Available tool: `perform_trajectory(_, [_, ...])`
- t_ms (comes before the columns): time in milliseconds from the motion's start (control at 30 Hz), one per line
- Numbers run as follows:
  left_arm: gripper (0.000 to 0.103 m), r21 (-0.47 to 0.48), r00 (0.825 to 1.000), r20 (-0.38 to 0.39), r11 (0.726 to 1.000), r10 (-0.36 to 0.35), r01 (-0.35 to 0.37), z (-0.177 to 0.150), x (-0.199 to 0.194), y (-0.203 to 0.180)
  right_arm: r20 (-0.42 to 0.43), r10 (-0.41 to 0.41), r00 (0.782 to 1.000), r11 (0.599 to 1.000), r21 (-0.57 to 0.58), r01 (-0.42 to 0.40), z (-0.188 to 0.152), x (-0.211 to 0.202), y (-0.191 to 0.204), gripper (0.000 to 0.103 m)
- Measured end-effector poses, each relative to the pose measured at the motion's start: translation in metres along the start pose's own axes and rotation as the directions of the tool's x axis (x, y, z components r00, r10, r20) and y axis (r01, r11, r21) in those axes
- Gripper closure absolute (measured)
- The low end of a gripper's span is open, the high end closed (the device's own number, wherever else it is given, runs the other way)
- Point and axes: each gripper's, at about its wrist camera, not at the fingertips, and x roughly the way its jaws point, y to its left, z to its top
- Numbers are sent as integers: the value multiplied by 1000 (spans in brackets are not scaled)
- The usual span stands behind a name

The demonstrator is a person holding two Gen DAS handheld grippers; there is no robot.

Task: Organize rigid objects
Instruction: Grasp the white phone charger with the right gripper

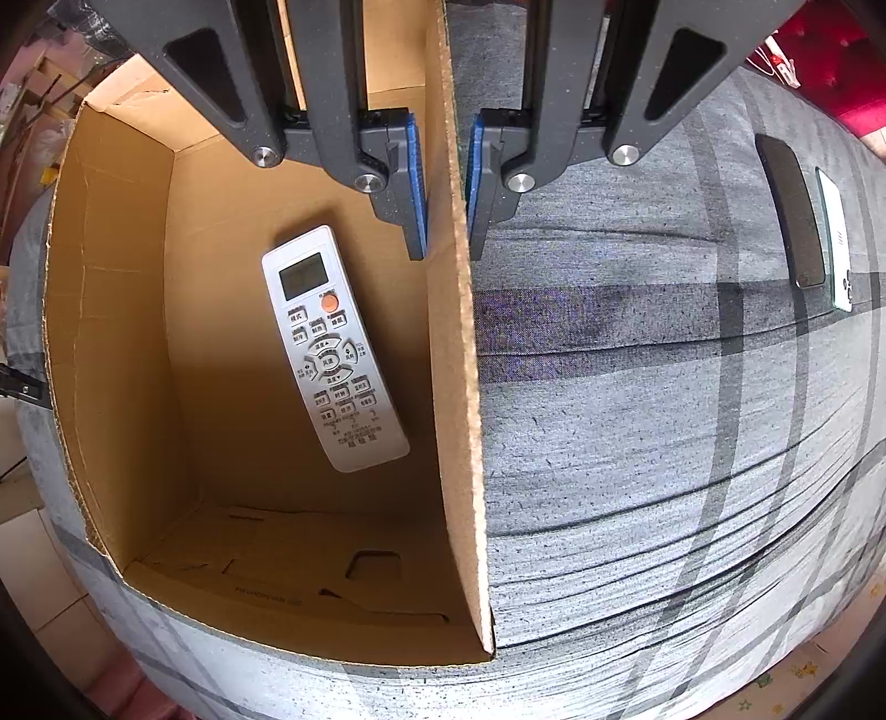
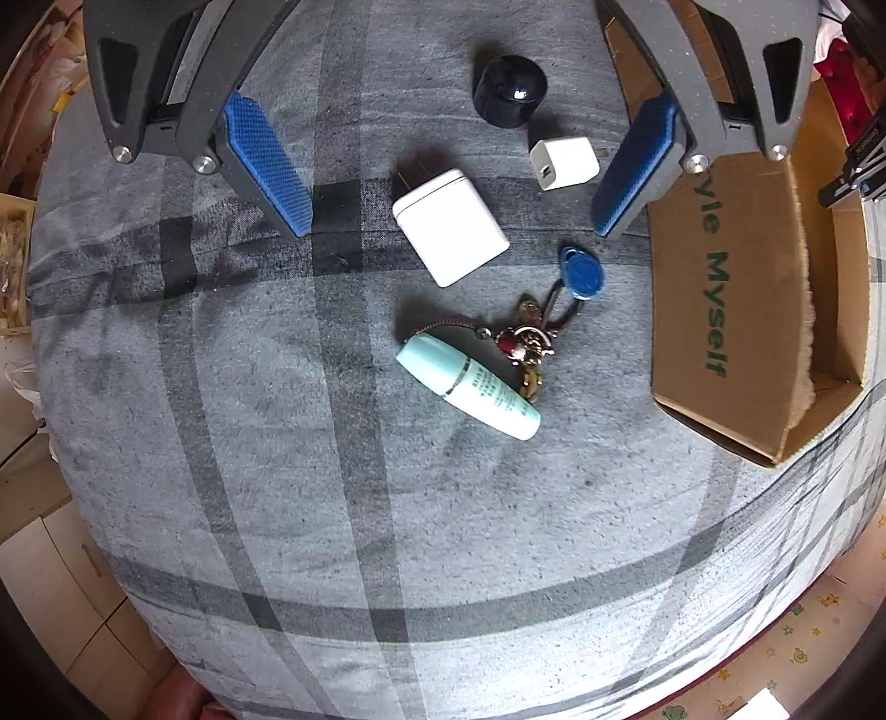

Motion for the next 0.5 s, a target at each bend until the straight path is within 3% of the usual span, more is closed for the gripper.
perform_trajectory(500, [90, -5, 1000, -8, 1000, 11, -12, 4, 0, -5, -95, -29, 995, 999, -30, 27, 1, 53, 1, 3])
